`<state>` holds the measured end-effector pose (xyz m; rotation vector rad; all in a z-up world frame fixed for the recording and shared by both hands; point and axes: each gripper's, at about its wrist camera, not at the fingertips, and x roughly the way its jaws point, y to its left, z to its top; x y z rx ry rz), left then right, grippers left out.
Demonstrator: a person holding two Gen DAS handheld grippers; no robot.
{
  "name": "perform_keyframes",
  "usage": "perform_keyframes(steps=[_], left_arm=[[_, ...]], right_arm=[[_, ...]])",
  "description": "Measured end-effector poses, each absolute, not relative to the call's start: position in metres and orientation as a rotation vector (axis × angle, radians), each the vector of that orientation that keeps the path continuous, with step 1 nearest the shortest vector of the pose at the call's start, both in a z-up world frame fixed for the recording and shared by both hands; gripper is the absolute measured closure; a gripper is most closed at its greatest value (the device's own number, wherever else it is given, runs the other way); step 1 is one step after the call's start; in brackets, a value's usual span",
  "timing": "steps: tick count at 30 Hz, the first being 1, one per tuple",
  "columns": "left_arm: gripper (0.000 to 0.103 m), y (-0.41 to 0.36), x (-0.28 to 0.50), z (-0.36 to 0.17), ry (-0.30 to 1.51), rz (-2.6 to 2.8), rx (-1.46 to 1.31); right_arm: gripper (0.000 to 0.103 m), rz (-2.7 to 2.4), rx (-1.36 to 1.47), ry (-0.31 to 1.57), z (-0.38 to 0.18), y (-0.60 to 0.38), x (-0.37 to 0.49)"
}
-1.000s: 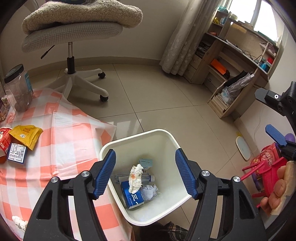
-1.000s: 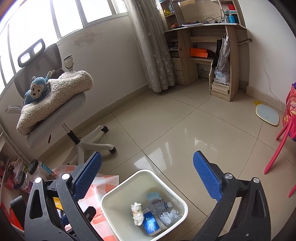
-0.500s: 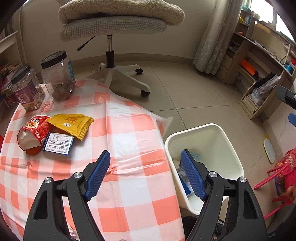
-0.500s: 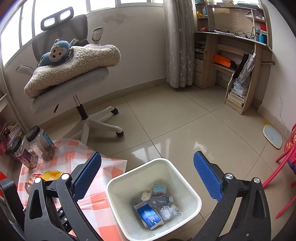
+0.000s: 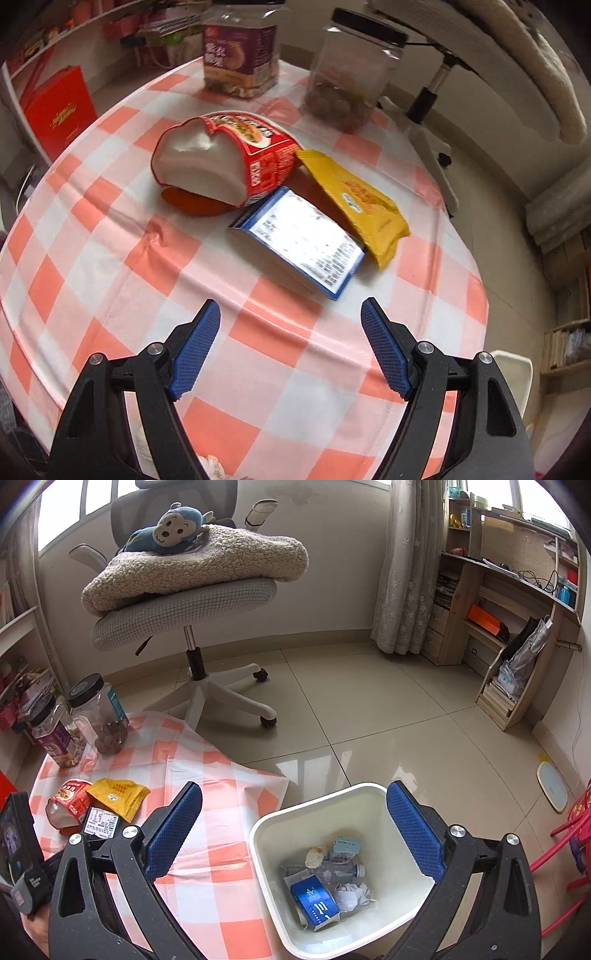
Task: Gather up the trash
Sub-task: 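Move the left gripper back over the table toward the snack bags, then grasp the blue-bordered card with the left gripper while the right gripper grasps the yellow snack bag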
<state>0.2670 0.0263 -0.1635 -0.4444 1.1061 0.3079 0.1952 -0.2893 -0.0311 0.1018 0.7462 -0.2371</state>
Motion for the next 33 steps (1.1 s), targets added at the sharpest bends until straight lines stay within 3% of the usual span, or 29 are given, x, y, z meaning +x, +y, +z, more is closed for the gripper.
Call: perform_keyframes(steps=[6,16,18,20,23,31,33], left_arm=[[0.026,0.057,0.301,-0.186,1.143,0.448,-0.633],[0.025,0.029,0.358,-0.205,1.225,0.548,-0.451],[0.025,0.021,0.350,-0.204,1.228,0.492,-0.405],[0.037,0.016,0.340,-0.203,1.221,0.427,-0.349],[0.046,0.020,0.319,-0.198,1.212,0.298,-0.297],[0.046,0.058,0.273,-0.191,1.299,0.077,-0.200],[0.041,0.062,0.266,-0.189,1.294,0.078,-0.179]], right_arm=[[0.007,-0.191,0.080,0.779,-0.034,-0.277,0.206],[0.007,-0.164,0.139,0.813,-0.037,-0.275,0.217],[0.007,-0.161,0.152,0.828,-0.040,-0.274,0.220],[0.007,-0.154,0.165,0.843,-0.043,-0.270,0.223],[0.007,-0.139,0.184,0.859,-0.047,-0.262,0.226],[0.007,-0.082,0.197,0.876,-0.052,-0.230,0.228],[0.007,-0.072,0.181,0.878,-0.053,-0.221,0.230]])
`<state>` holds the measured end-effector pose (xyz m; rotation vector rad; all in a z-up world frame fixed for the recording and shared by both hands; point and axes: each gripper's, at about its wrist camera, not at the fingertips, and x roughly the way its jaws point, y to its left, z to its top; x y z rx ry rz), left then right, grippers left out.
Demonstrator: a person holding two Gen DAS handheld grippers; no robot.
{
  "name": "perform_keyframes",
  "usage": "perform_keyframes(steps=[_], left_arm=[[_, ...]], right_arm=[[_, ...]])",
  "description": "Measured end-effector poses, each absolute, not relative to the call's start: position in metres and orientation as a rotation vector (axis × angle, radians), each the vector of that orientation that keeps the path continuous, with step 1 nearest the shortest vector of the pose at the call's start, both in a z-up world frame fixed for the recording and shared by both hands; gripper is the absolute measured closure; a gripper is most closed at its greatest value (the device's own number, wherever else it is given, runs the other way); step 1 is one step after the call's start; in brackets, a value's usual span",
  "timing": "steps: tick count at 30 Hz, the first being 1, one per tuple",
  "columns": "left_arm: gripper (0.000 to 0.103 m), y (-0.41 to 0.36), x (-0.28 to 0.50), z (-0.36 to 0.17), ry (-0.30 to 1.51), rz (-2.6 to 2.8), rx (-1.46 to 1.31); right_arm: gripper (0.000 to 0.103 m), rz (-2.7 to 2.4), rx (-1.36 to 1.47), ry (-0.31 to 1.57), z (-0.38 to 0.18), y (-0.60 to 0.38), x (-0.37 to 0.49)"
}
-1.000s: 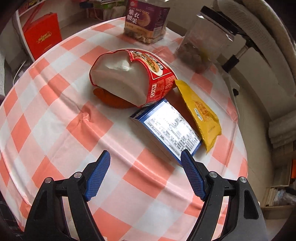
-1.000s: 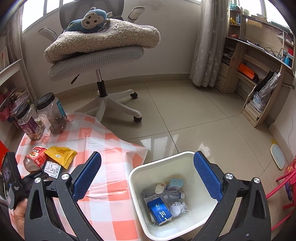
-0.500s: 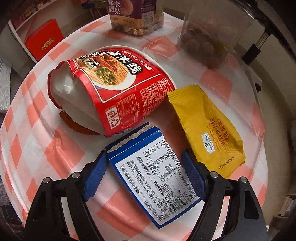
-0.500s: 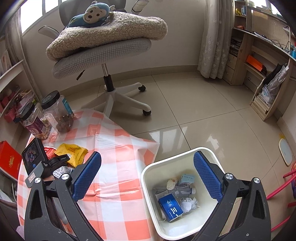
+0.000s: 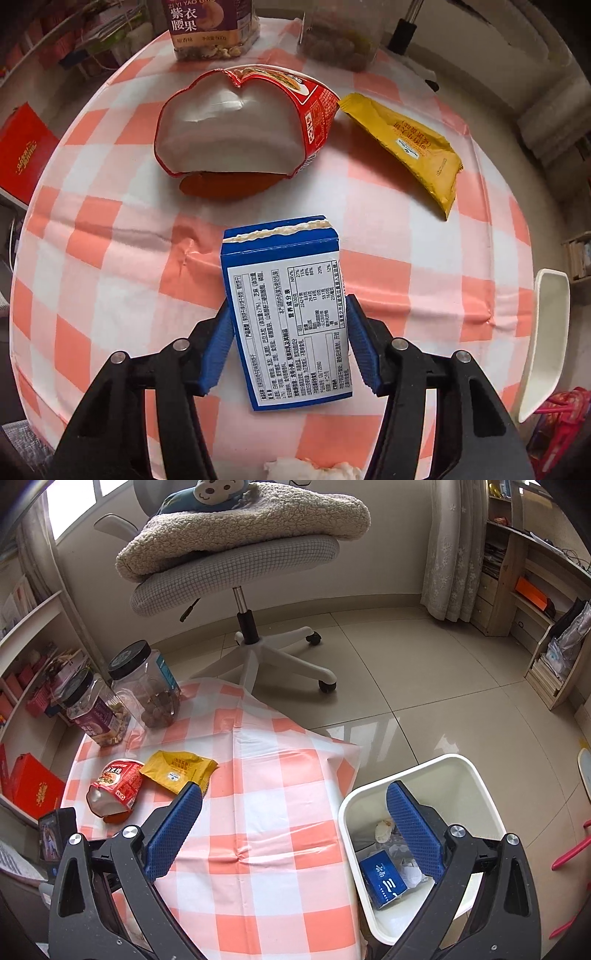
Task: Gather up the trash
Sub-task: 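Grasp the blue-bordered card with the left gripper while the right gripper grasps the yellow snack bag, then lift the card with the left gripper while the right gripper carries the yellow bag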
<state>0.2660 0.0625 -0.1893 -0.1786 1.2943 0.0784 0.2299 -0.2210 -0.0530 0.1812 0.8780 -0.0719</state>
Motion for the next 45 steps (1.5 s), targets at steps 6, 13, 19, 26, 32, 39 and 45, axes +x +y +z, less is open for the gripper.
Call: perform_keyframes(steps=[6,13,19,26,32,39,45], left_arm=[[0.023,0.070,0.249,-0.202,1.337,0.097,-0.185],[0.048,0.080,0.232,-0.169,1.247,0.073,-0.206],[0.048,0.122,0.208,-0.083,1.013,0.089,-0.251],[0.048,0.164,0.208,-0.031,0.880,0.092,-0.356],[0.048,0.171,0.203,-0.031,0.876,0.101,-0.349],[0.048,0.185,0.201,-0.043,0.901,0.119,-0.362],[0.048,0.197,0.189,-0.031,0.867,0.126,-0.396]], right_arm=[[0.007,-0.053,0.143,0.895,-0.059,-0.201,0.238],[0.007,-0.041,0.013,0.902,-0.077,-0.172,0.249],[0.007,0.114,-0.280,0.839,-0.111,-0.115,0.264],[0.008,0.289,-0.589,0.872,-0.158,-0.037,0.308],[0.025,0.290,-0.498,0.971,-0.186,-0.021,0.359],[0.098,0.306,-0.156,1.058,-0.189,-0.050,0.367],[0.102,0.310,0.063,1.022,-0.156,-0.069,0.329]])
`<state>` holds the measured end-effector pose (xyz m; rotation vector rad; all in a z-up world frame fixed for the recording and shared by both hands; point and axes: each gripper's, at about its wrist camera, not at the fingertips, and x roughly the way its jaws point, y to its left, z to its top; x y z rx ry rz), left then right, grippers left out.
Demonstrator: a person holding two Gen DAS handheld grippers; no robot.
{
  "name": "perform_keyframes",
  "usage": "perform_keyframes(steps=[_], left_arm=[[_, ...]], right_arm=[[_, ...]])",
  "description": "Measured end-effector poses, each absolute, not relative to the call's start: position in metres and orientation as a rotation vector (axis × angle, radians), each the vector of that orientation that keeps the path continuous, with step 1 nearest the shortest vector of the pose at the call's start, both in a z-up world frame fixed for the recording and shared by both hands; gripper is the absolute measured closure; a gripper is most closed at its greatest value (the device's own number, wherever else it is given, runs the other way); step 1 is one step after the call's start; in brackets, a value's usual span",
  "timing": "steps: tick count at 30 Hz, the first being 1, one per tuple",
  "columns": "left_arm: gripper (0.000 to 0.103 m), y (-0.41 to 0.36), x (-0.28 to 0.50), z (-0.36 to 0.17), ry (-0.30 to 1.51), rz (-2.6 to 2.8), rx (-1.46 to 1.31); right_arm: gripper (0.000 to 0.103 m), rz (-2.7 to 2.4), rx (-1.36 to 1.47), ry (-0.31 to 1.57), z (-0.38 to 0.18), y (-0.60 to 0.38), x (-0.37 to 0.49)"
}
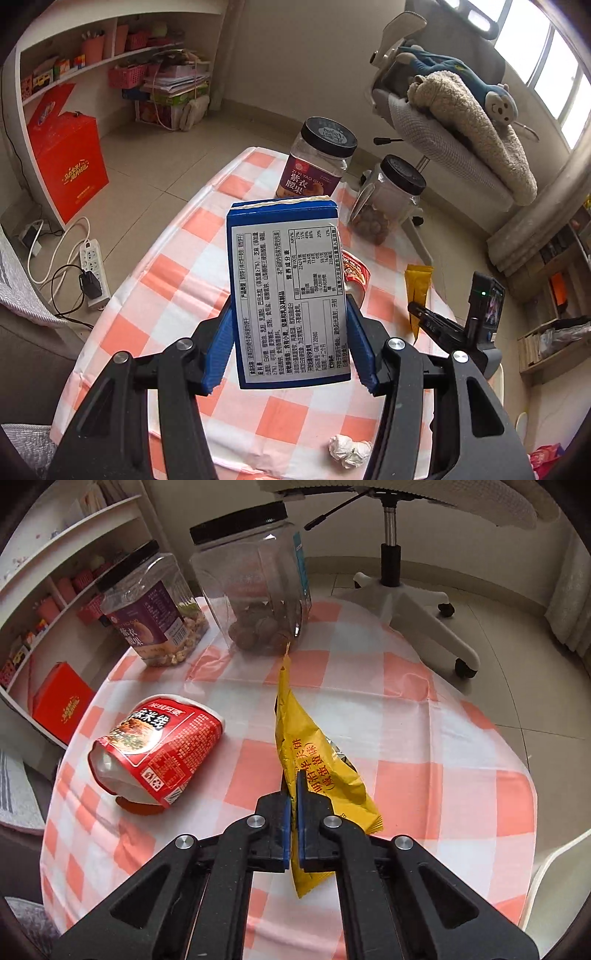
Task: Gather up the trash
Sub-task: 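Lift the card with the left gripper while the right gripper carries the yellow bag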
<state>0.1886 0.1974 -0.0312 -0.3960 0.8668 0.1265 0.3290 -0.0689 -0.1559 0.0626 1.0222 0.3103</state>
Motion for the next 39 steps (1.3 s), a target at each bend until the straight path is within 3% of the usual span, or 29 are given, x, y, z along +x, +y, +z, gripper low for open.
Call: perform_keyframes(steps=[13,24,39], left_arm=[[0.048,0.177,0.166,-0.026,0.851,0.086,-0.348],[0.048,0.150,0.169,-0.037,0.874,0.070,-0.281],[0.048,0.061,0.185,-0.044,0.879,-0.024,-0.154]], right_arm=[[0.102,0.323,0.160,0.908,-0.076,-0.082,0.226],[0.102,0.232,0.329,0.871,-0.071,-0.153,0.194],[0.101,-0.068,0.342,0.740,-0.038,-0.280,0.182]])
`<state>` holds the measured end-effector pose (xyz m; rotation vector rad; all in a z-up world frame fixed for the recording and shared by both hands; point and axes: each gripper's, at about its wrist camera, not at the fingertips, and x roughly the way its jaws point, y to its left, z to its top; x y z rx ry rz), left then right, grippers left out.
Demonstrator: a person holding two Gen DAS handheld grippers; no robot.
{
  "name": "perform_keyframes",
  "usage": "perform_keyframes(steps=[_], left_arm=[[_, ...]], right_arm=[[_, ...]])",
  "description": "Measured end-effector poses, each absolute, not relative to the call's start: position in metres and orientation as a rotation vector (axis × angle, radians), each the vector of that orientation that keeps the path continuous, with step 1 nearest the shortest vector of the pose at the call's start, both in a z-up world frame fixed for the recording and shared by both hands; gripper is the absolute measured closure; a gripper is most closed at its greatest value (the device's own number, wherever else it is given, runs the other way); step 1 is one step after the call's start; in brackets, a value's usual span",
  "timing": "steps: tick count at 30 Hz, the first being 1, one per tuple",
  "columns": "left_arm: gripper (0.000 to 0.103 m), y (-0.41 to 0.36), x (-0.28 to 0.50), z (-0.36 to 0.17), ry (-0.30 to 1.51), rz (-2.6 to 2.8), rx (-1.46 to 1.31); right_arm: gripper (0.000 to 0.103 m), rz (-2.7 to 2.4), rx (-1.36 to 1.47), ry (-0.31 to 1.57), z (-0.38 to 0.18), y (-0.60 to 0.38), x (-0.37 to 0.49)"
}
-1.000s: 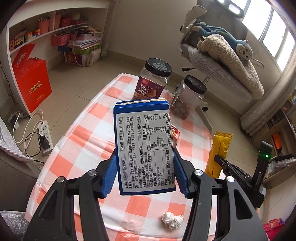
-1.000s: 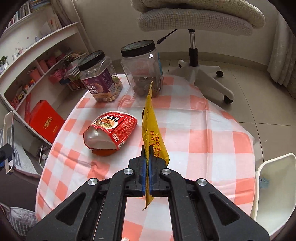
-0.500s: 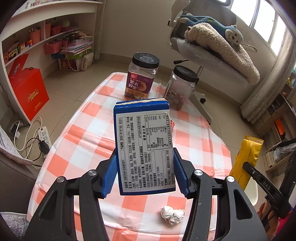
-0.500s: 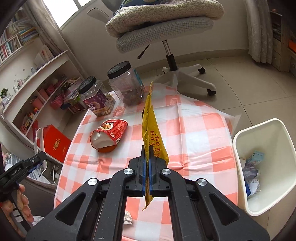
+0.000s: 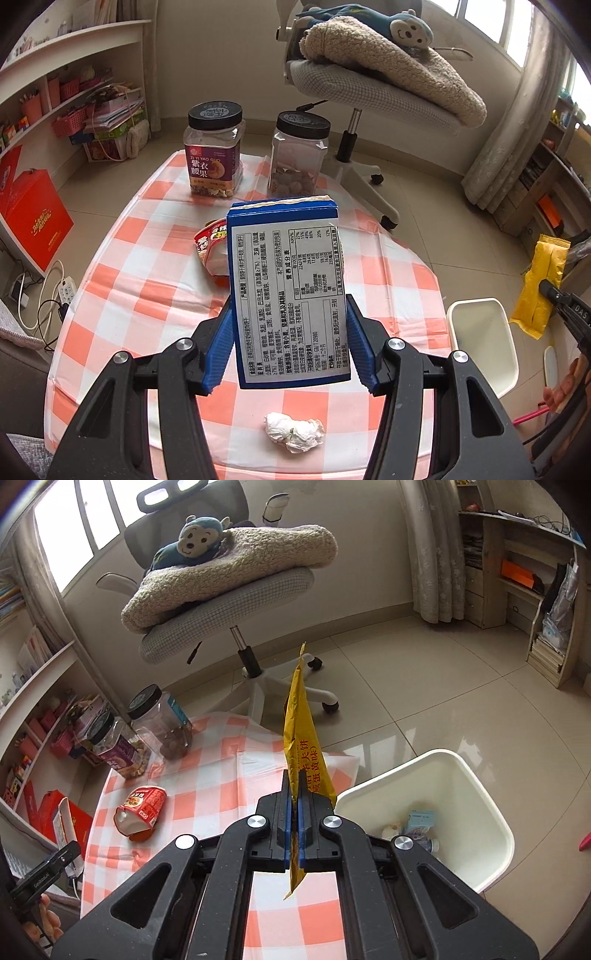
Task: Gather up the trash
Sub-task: 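Lift the card with the left gripper while the right gripper carries the yellow bag, then drop the card and yellow bag into the wastebasket, opening both grippers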
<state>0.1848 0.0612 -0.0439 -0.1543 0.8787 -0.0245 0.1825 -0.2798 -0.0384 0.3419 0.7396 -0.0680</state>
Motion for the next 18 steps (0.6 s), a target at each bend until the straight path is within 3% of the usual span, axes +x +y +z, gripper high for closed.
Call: perform_keyframes(steps=[5,6,7,9,11,13,18], left_arm=[[0.048,0.035,0.186,-0.048,0.882,-0.051,-0.117],[0.048,0.031,0.187,-0.048,0.881,-0.057,-0.113],[0.048,0.026,0.186,-0.048,0.878,-0.063,-0.109],[0.048,0.016,0.185,-0.047,0.872,-0.080,-0.105],[0.048,0.006,0.185,-0.045,0.865,-0.103,-0.104],[0.048,-0.007,0.184,-0.044,0.860,-0.128,-0.102],[0.048,-0.048,0.180,-0.040,0.838,-0.204,-0.058]], right_arm=[[0.094,-0.141,0.397,0.790,-0.044,-0.316,0.180],[0.081,-0.154,0.407,0.801,-0.044,-0.322,0.179],[0.063,-0.176,0.415,0.800,-0.044,-0.326,0.176],[0.045,-0.228,0.415,0.776,-0.040,-0.337,0.170],[0.038,-0.268,0.403,0.743,-0.034,-0.346,0.162],[0.021,-0.316,0.403,0.713,-0.029,-0.356,0.155],[0.010,-0.400,0.445,0.658,-0.020,-0.386,0.140]])
